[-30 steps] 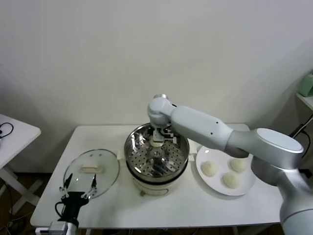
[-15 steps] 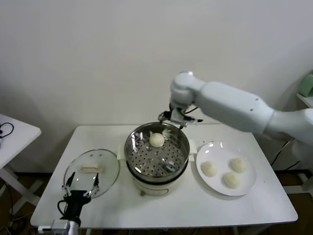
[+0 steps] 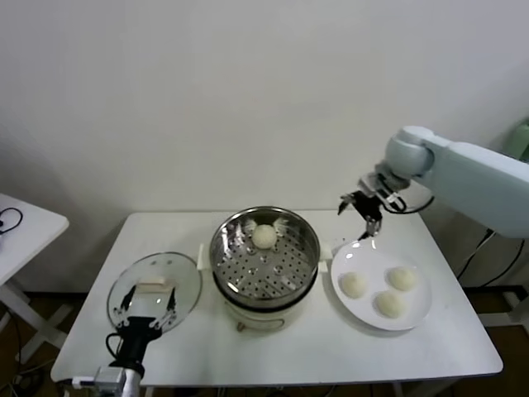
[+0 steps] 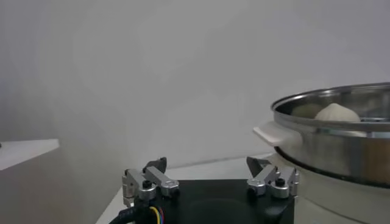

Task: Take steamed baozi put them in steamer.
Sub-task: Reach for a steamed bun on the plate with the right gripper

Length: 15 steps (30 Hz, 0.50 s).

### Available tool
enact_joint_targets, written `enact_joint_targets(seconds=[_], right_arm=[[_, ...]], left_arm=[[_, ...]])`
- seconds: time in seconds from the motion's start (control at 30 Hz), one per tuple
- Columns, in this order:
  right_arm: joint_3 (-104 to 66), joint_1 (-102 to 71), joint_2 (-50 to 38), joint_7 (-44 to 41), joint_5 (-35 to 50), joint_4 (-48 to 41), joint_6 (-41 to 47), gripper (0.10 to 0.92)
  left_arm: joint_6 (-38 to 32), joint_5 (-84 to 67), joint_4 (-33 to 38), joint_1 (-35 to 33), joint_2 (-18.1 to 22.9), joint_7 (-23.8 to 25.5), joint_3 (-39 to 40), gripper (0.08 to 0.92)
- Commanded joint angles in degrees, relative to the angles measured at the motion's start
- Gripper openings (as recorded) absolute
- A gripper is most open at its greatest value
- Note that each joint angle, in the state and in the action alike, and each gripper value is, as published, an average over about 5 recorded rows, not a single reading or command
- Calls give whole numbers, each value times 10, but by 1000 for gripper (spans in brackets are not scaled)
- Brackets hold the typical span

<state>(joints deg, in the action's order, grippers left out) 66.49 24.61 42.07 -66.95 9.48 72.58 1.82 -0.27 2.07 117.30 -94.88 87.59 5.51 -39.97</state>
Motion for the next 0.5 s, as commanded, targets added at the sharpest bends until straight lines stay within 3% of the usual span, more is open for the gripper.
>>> enact_joint_targets(seconds=[0.03, 0.5], right_arm=[[-47, -124, -47, 11, 18, -26, 66, 823], [-116, -232, 38, 28, -27, -123, 63, 823]], left_arm=[[1, 0, 2, 0, 0, 0, 2, 823], [2, -1, 3, -2, -1, 0, -2, 823]])
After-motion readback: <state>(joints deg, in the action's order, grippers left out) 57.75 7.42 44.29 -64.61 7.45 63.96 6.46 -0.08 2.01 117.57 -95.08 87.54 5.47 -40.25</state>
